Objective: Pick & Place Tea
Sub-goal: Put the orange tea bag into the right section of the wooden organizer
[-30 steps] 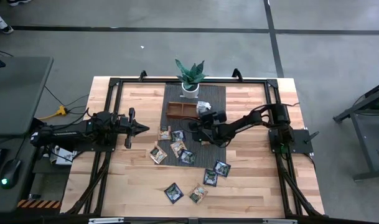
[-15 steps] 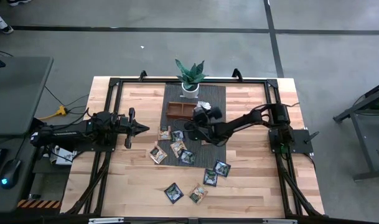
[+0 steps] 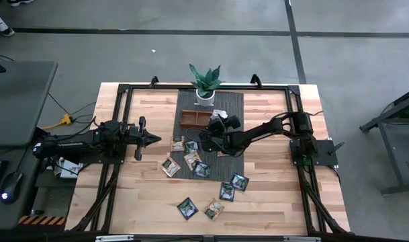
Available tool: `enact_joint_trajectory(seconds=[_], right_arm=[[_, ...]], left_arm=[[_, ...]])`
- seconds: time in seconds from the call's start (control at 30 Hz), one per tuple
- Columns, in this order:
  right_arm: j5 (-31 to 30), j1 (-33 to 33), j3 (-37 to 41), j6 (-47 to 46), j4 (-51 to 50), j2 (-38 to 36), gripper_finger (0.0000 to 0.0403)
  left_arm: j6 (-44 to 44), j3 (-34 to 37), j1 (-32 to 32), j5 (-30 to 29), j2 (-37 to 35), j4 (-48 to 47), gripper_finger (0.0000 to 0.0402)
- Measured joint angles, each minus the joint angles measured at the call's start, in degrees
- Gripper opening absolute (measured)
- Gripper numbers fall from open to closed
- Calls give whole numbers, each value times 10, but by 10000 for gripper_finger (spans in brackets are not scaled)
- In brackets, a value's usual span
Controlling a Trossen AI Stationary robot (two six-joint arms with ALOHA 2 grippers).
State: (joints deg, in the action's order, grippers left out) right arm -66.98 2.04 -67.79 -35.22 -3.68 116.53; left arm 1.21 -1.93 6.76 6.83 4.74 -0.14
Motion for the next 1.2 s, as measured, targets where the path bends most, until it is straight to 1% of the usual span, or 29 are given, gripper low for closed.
enact_joint_trajectory(seconds=[0.17,0.23,0.37,0.5,0.6,0.9,1.07,1.2], right_arm=[[21,-2,0,0,-4,0,197],[34,-4,0,-2,-9,0,203],[53,-11,0,-33,-44,0,222],[55,-14,0,-68,-77,0,242],[55,-13,0,-74,-87,0,249],[55,-13,0,-84,-142,-1,250],[58,-13,0,-51,-166,-8,250],[58,-13,1,-44,-190,-27,250]], left_arm=[[0,0,0,0,0,0,1],[0,0,0,0,0,0,1],[0,0,0,0,0,0,1],[0,0,0,0,0,0,1],[0,0,0,0,0,0,1],[0,0,0,0,0,0,1],[0,0,0,0,0,0,1],[0,0,0,0,0,0,1]])
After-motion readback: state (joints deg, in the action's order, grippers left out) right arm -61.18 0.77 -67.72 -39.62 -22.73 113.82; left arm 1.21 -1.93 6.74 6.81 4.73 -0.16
